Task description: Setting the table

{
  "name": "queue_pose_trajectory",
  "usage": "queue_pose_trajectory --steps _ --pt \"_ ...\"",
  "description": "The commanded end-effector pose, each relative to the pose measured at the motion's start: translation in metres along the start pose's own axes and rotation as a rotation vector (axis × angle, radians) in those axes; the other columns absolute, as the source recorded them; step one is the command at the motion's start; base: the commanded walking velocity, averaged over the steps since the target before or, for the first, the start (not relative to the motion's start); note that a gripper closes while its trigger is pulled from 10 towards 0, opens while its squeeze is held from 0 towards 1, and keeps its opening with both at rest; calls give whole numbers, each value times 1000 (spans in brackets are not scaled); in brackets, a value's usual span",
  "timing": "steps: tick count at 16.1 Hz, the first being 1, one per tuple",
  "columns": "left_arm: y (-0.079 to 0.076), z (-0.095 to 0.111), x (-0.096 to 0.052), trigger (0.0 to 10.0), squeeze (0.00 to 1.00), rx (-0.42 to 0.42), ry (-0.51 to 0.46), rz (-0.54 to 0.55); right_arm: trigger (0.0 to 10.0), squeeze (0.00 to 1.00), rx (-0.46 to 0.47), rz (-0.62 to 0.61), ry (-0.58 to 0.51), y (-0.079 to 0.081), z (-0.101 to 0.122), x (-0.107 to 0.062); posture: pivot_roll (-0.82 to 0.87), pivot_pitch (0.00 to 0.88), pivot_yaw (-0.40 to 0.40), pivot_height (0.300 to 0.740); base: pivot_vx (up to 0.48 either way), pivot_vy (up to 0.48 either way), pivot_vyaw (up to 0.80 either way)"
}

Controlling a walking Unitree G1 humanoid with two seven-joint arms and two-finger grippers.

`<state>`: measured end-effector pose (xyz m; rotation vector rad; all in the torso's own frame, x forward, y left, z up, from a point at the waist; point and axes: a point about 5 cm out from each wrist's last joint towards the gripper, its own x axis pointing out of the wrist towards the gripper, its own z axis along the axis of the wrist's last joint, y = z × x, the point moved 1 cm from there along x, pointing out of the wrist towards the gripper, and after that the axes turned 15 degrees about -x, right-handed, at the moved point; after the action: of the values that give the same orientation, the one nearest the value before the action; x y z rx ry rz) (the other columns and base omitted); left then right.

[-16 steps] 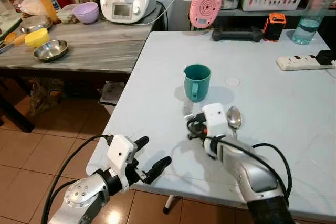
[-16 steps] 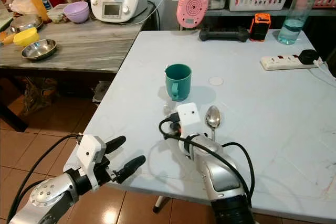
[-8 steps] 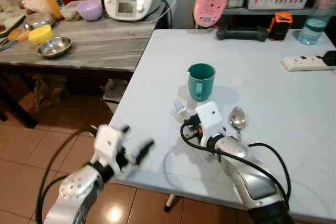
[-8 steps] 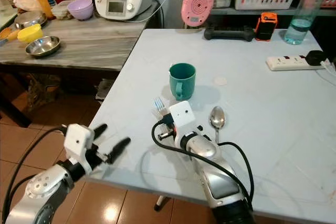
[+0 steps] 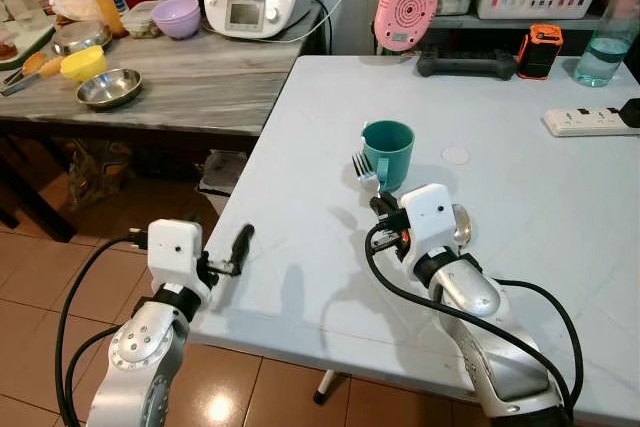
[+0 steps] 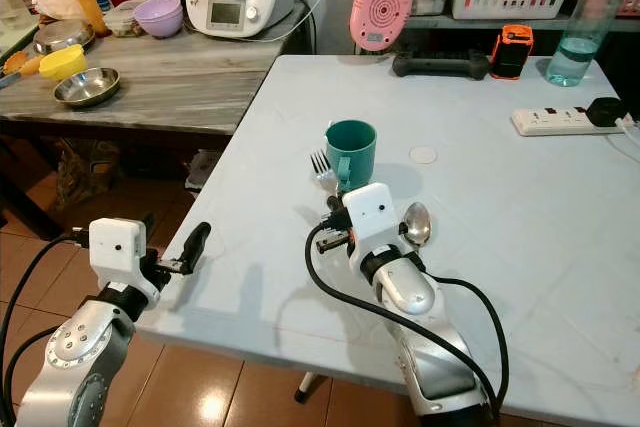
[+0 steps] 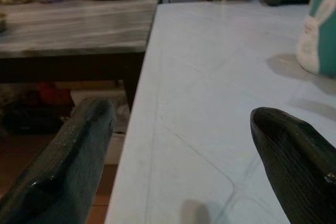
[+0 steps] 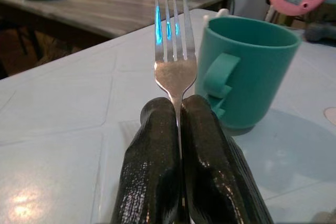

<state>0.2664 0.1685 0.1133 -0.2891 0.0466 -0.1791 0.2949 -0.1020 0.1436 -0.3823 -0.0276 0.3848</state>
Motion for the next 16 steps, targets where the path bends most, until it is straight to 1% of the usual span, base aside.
queue_pose_trajectory --steps 1,7,16 --pt "4 -1 0 10000 0 11 1 35 10000 0 7 -27 -43 -4 9 -1 -238 30 99 740 0 0 -600" --pt "2 -3 2 10000 0 20 -2 60 10000 0 25 -48 -50 -5 8 0 -240 27 98 740 0 0 -599" --pt "5 -7 2 10000 0 41 29 76 10000 0 37 -59 -44 -5 6 0 -236 33 97 740 0 0 0"
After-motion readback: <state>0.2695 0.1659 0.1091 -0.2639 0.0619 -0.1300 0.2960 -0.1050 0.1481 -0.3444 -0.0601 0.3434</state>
